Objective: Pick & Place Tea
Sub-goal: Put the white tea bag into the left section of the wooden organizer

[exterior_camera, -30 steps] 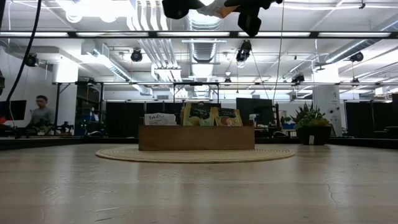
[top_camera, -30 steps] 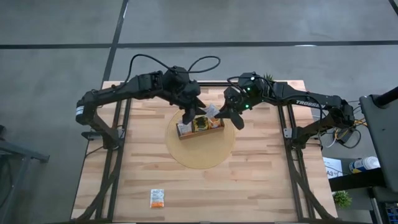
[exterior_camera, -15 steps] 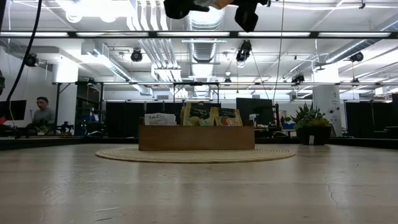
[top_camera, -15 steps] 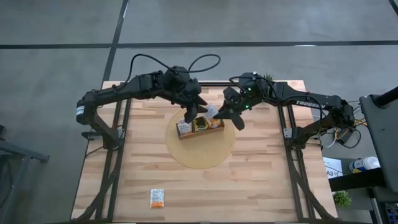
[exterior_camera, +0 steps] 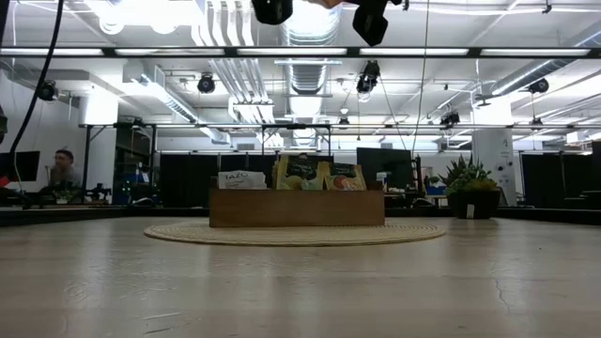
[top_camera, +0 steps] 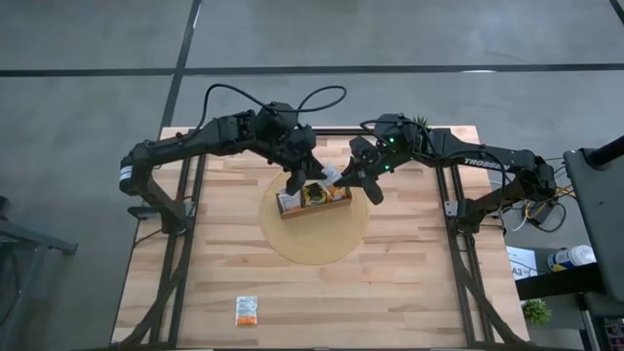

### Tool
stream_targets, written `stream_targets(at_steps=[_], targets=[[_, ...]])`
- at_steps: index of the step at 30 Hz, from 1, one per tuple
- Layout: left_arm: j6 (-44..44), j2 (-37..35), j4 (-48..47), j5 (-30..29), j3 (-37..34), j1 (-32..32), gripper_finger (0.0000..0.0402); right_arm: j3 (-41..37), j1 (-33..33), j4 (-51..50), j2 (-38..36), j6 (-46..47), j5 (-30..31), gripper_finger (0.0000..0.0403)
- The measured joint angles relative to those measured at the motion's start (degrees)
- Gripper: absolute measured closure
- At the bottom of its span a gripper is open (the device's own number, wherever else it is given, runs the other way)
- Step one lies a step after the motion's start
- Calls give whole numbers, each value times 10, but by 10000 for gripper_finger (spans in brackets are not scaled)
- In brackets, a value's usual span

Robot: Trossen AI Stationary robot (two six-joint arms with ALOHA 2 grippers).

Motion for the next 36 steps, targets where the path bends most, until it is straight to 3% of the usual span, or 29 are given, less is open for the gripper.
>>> stream_targets(at_steps=[3, 5, 13, 22, 29, 36], targets=[[1, 0, 0, 6, 0, 0, 376, 0, 0, 0, 0, 0, 0, 390], [2, 0, 0, 6, 0, 0, 393, 0, 1, -1, 0, 0, 0, 390], [1, 0, -1, 6, 0, 0, 399, 0, 1, 1, 0, 6, 0, 383], [-7, -1, -17, 6, 0, 0, 400, 26, 1, 28, -3, 56, -6, 292], [0, 0, -91, 2, 0, 0, 401, 47, 1, 8, -31, 65, -27, 250], [12, -1, -183, -20, 0, 0, 401, 47, 0, -63, -69, 61, -24, 252]])
